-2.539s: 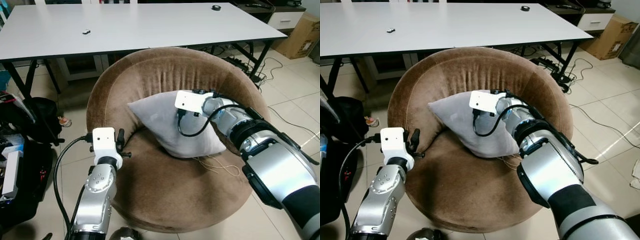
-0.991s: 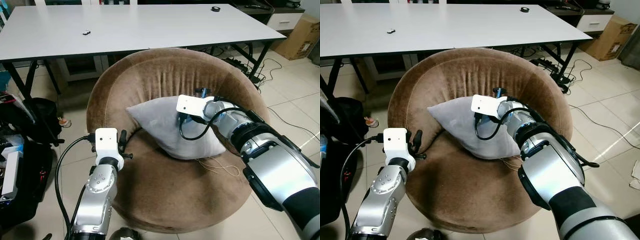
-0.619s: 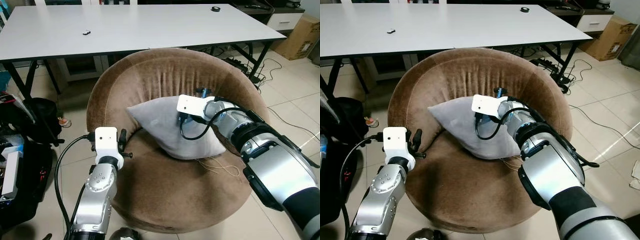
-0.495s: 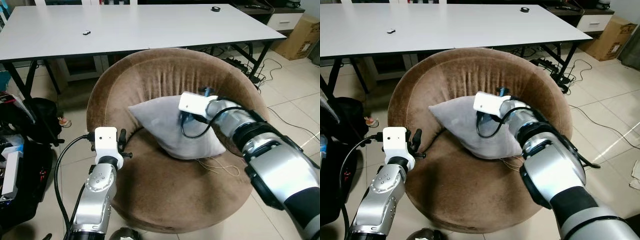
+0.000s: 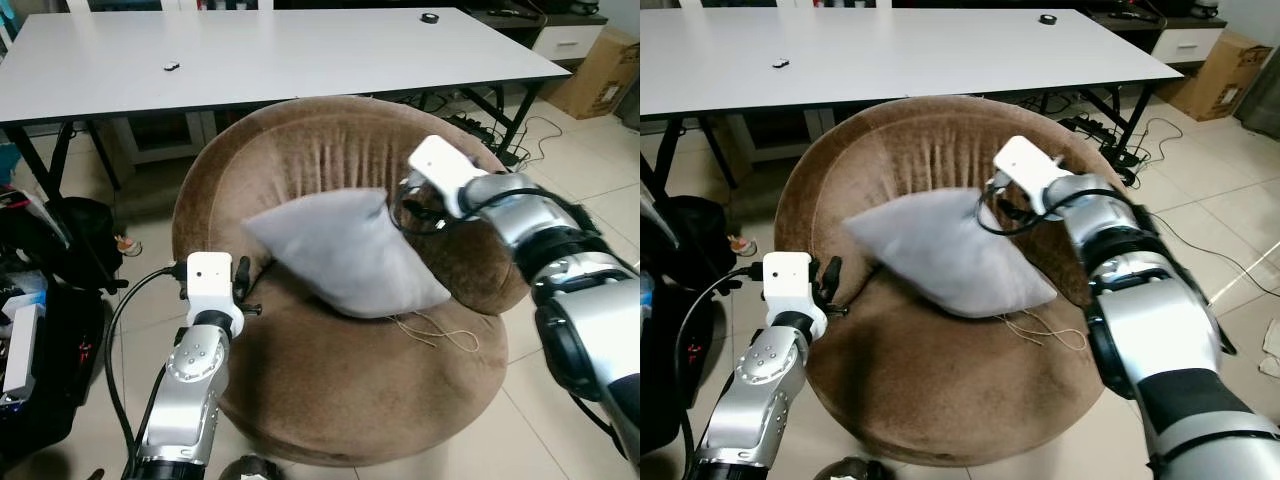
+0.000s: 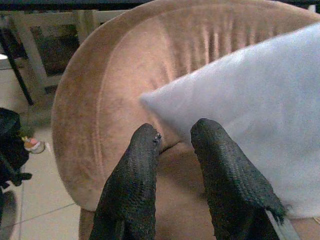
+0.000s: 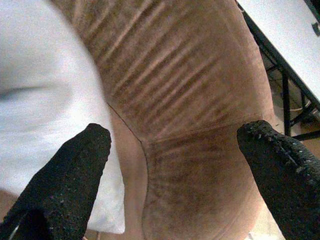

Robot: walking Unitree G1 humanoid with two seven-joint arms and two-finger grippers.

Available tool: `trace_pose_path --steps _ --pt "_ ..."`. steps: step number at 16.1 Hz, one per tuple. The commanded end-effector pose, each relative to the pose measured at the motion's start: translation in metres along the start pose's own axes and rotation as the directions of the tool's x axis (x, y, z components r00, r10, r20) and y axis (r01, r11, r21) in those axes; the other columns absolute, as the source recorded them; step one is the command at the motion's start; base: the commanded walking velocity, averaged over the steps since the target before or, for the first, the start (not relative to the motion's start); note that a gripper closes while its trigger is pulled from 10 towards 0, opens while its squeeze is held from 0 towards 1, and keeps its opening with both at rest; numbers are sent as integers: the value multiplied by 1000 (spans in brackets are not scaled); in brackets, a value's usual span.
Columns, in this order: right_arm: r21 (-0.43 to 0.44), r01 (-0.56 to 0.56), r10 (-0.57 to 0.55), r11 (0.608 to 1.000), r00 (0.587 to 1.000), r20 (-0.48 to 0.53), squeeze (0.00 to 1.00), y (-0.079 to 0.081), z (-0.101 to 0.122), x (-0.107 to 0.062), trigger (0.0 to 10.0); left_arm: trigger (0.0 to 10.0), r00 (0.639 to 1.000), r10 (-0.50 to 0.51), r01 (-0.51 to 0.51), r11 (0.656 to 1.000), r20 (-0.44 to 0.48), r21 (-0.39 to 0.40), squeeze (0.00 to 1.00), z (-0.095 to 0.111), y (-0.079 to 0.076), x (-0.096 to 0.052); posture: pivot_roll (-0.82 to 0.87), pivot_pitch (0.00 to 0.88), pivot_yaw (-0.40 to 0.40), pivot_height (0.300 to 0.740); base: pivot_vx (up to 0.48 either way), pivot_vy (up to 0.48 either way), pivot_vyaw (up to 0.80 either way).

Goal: Move the pillow to the sofa from floor

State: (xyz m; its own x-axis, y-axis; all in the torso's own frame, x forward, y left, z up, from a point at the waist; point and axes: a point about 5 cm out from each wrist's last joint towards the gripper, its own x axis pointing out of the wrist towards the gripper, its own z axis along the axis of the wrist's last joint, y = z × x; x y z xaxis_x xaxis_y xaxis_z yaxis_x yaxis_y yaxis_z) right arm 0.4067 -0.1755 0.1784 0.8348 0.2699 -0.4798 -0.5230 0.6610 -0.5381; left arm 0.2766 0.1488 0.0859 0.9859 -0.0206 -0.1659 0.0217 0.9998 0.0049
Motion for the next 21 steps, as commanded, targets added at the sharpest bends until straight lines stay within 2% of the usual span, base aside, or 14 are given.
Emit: trace_pose_path --steps 1,4,7,9,10,15,17,18,19,20,21 --pt "57 2 -2 998 1000 3 0 -6 -10 -5 10000 10000 999 -32 32 999 -10 3 0 0 -6 3 -80 0 -38 740 0 0 0" --pt "165 -1 1 986 1000 -4 0 -7 -35 -11 10000 10000 998 -58 59 998 -15 11 0 1 -8 6 -111 0 -15 740 0 0 0" --pt "281 -12 9 960 1000 11 0 4 -48 -11 10000 10000 997 -69 69 998 -18 14 0 0 -9 6 -117 0 -6 740 0 0 0" --pt "338 -18 15 941 1000 12 0 20 -56 -8 10000 10000 997 -76 77 997 -25 20 0 -1 -9 5 -117 0 -2 740 0 0 0" --pt "340 -37 38 940 999 4 0 30 -61 -6 10000 10000 997 -77 78 997 -27 23 0 -1 -9 5 -117 0 -2 740 0 0 0" --pt "376 -48 40 925 999 29 0 43 -53 -4 10000 10000 998 -63 64 997 -28 34 0 -1 -3 3 -108 0 0 740 0 0 0" --pt "404 -53 35 913 998 52 0 54 -50 -3 10000 10000 998 -60 60 998 2 17 0 3 0 3 -82 0 -12 740 0 0 0" --pt "414 -55 32 909 998 63 0 62 -50 -1 10000 10000 998 -59 58 998 22 6 0 6 1 4 -79 0 -10 740 0 0 0" --pt "428 -59 31 902 997 73 0 70 -49 1 10000 10000 998 -49 48 998 36 28 0 7 3 4 -75 0 -6 740 0 0 0" --pt "463 -58 21 885 996 85 0 83 -47 6 10000 10000 998 -32 28 997 46 75 0 8 6 6 -72 0 -4 740 0 0 0" --pt "492 -75 37 867 996 86 0 100 -43 10 10000 10000 999 -19 17 998 37 58 0 7 9 9 -71 0 5 740 0 0 0"
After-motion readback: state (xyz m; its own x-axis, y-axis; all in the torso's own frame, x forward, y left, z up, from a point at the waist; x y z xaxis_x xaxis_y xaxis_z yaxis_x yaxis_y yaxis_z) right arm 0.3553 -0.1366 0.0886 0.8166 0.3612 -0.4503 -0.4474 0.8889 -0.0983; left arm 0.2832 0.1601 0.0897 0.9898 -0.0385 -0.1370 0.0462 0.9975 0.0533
